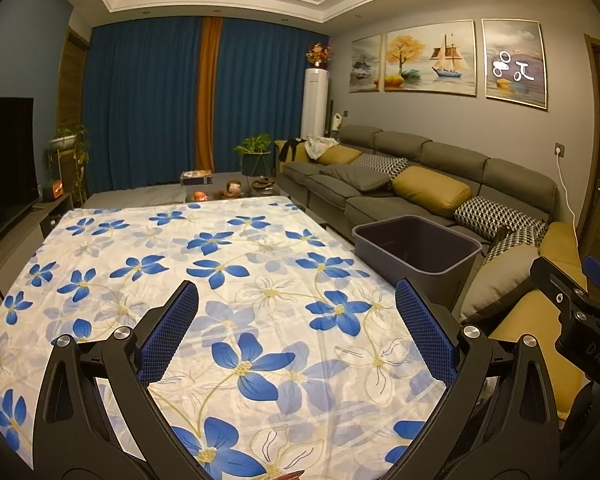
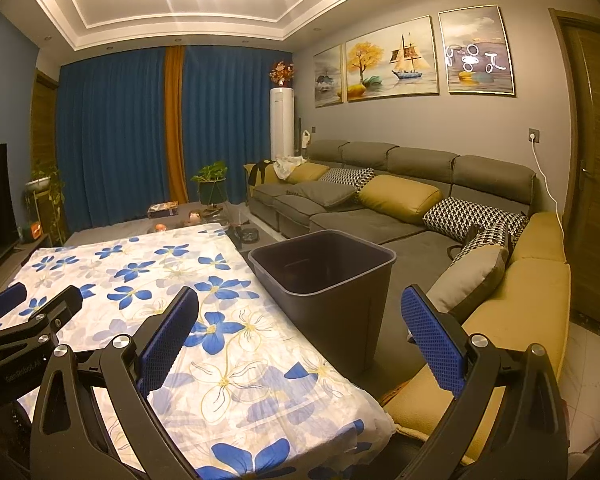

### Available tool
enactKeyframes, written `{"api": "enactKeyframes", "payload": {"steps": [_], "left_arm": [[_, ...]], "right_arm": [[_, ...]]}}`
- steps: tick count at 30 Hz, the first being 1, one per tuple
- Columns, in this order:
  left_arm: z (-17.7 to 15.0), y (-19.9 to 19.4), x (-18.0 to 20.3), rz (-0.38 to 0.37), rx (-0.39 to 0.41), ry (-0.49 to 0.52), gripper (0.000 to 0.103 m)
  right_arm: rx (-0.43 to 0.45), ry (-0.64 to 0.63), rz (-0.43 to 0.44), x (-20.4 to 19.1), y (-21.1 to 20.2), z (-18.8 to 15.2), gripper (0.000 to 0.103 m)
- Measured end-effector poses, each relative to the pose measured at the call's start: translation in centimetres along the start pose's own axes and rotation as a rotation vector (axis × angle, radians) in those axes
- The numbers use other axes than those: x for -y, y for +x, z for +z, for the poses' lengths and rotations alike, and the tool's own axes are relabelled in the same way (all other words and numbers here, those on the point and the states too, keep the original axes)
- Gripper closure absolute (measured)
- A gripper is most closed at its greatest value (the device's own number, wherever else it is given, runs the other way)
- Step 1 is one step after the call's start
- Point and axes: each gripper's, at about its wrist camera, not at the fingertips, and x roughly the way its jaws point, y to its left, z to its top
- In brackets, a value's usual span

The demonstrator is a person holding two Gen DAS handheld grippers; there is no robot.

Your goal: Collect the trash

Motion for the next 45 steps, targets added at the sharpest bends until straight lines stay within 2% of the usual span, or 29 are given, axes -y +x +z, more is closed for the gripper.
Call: {"api": "enactKeyframes", "payload": {"steps": [45], "left_arm": [[-0.11,0.03,0.04,-0.019,-0.004,0.009,0.006]], "right_arm": [[0.008,0.007,-0.013,0.1,-0.41,0.1,0.005]]}}
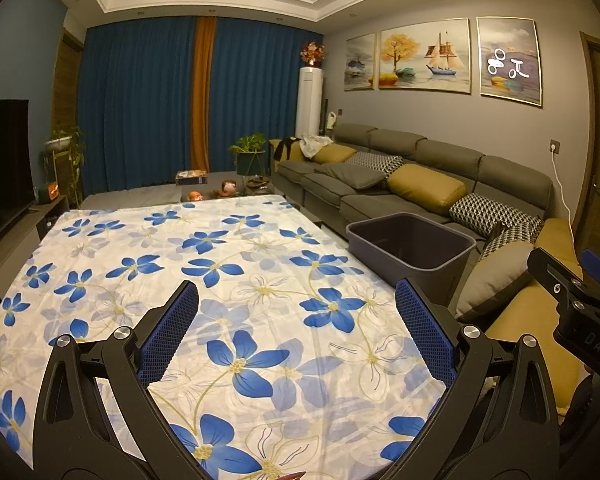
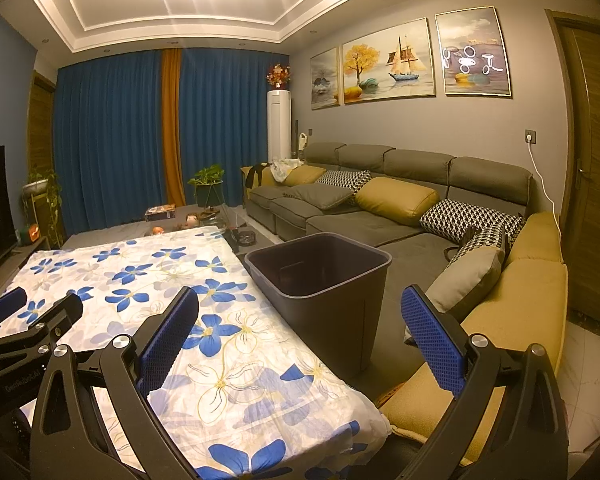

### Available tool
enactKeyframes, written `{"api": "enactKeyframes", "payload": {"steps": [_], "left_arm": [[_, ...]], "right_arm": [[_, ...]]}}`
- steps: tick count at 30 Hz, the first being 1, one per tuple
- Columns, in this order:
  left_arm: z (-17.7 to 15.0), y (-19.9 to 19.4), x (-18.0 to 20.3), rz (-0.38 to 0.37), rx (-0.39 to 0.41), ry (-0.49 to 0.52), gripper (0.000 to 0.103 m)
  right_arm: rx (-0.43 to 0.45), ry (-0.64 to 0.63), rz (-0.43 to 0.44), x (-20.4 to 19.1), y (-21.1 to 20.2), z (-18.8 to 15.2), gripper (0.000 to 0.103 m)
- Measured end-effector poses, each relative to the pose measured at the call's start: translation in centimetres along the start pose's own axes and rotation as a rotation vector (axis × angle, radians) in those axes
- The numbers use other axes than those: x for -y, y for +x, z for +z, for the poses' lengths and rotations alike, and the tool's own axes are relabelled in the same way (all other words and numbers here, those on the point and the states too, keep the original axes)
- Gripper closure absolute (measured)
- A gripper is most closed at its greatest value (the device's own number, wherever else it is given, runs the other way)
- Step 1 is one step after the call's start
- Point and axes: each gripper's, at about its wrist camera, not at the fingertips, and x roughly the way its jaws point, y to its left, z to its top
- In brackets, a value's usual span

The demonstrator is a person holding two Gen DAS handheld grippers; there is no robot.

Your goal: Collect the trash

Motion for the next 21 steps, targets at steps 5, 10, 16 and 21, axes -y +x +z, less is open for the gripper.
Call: {"api": "enactKeyframes", "payload": {"steps": [5,10,16,21], "left_arm": [[-0.06,0.04,-0.02,-0.003,-0.001,0.0,0.006],[-0.07,0.04,0.0,-0.004,0.0,0.001,0.006],[-0.07,0.07,0.18,-0.007,-0.003,0.006,0.006],[-0.04,0.08,0.3,-0.014,-0.002,0.014,0.006]], "right_arm": [[0.0,0.0,0.001,-0.01,0.0,0.0,0.005],[0.001,0.0,0.001,-0.01,0.03,0.03,0.005],[0.001,0.001,0.0,0.0,-0.02,0.02,0.005],[0.0,0.001,-0.002,-0.01,-0.02,0.11,0.005]]}}
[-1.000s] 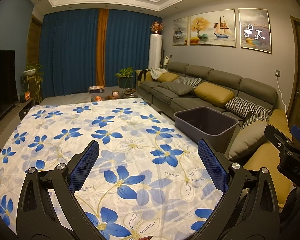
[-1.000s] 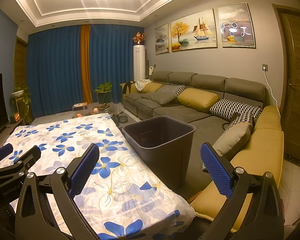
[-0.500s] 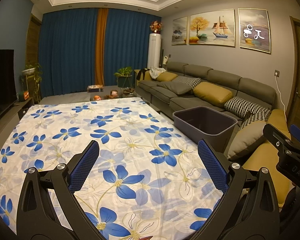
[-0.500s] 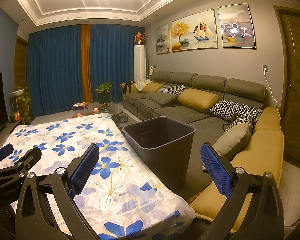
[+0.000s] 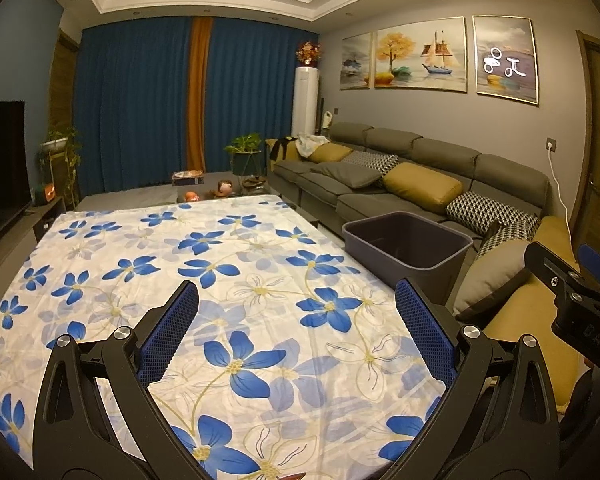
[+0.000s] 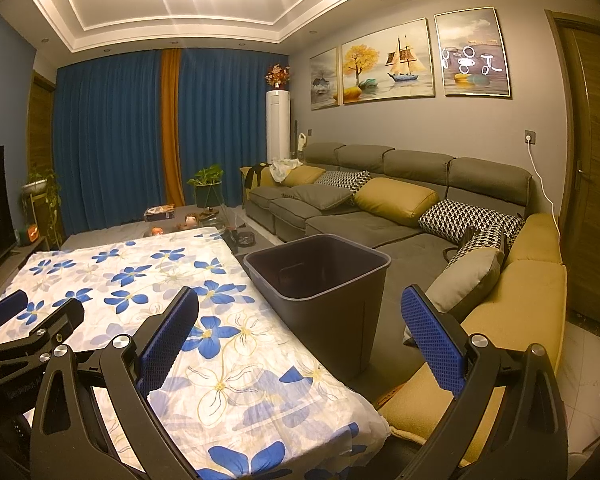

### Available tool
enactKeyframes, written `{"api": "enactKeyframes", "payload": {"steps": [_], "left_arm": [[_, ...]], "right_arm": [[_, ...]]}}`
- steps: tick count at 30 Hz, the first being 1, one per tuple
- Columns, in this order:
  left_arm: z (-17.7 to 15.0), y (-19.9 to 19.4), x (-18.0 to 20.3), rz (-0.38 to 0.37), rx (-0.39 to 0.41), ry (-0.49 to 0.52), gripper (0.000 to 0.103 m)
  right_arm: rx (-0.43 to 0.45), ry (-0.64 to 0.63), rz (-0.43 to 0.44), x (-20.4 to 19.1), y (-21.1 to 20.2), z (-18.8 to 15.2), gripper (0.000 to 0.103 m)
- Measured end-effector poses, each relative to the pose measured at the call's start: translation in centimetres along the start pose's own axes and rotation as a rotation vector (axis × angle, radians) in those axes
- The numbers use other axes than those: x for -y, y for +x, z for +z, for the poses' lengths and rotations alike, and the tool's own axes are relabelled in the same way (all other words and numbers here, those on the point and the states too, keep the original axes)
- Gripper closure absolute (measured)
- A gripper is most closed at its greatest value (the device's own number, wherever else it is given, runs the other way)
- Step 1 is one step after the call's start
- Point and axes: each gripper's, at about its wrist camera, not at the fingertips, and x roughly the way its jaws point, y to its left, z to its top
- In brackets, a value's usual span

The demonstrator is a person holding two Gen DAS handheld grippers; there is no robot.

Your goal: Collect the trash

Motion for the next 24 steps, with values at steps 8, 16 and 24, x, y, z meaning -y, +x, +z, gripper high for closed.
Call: {"api": "enactKeyframes", "payload": {"steps": [8,16,24], "left_arm": [[-0.11,-0.16,0.14,-0.015,0.002,0.018,0.012],[-0.06,-0.24,0.13,-0.006,0.006,0.014,0.012],[0.0,-0.28,0.04,0.009,0.004,0.021,0.008]], "right_arm": [[-0.004,0.005,-0.005,0.06,0.0,0.17,0.005],[-0.005,0.007,-0.008,0.13,0.1,0.11,0.005],[-0.004,0.007,-0.008,0.15,0.13,0.08,0.005]]}}
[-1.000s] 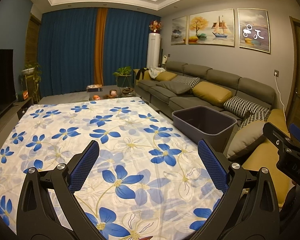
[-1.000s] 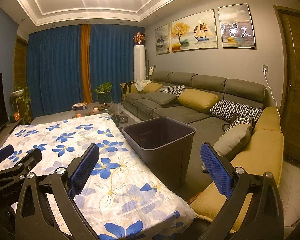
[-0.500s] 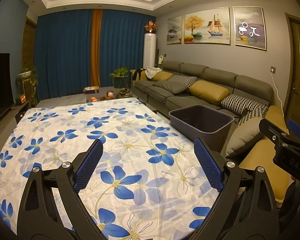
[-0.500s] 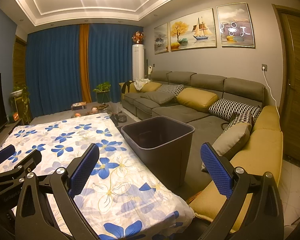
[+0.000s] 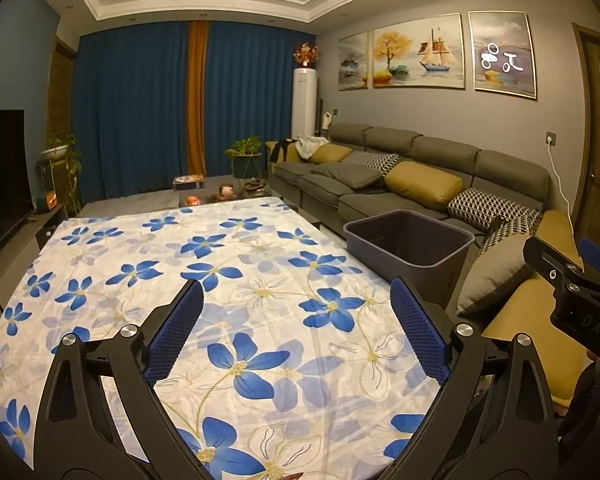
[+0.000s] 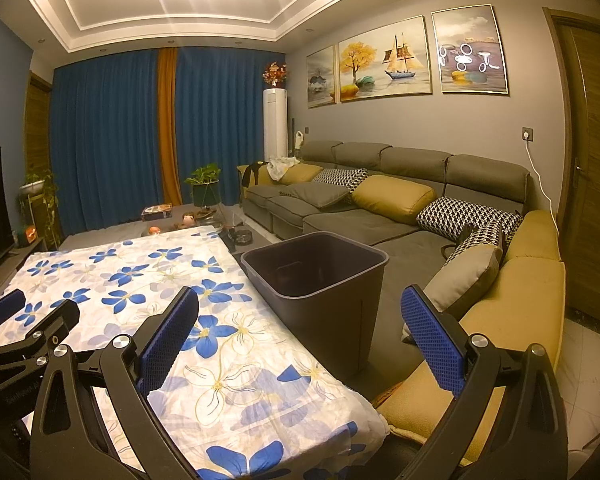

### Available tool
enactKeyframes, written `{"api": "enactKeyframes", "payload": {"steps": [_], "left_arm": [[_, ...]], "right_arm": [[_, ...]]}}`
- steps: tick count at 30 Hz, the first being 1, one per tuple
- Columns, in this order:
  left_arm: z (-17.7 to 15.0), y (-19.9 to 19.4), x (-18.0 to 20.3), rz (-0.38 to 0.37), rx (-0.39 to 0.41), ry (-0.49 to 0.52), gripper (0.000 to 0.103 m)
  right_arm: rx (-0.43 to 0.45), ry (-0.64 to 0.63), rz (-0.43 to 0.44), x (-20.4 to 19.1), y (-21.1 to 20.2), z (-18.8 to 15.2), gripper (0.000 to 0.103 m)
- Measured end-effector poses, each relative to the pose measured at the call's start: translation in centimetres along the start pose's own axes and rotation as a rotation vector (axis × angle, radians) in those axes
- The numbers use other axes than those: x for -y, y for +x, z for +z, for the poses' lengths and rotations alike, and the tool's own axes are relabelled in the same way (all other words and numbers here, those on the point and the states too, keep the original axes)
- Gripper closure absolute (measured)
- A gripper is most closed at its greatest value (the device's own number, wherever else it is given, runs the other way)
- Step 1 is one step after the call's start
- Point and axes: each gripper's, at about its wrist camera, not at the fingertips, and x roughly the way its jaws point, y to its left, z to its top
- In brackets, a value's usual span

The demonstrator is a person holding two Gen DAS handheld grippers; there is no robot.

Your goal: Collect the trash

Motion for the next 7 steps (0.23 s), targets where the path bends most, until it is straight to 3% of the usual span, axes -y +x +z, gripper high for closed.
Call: {"api": "enactKeyframes", "payload": {"steps": [7], "left_arm": [[-0.02,0.06,-0.57,0.003,-0.01,-0.018,0.008]], "right_arm": [[0.004,0.005,-0.007,0.05,0.03,0.05,0.005]]}}
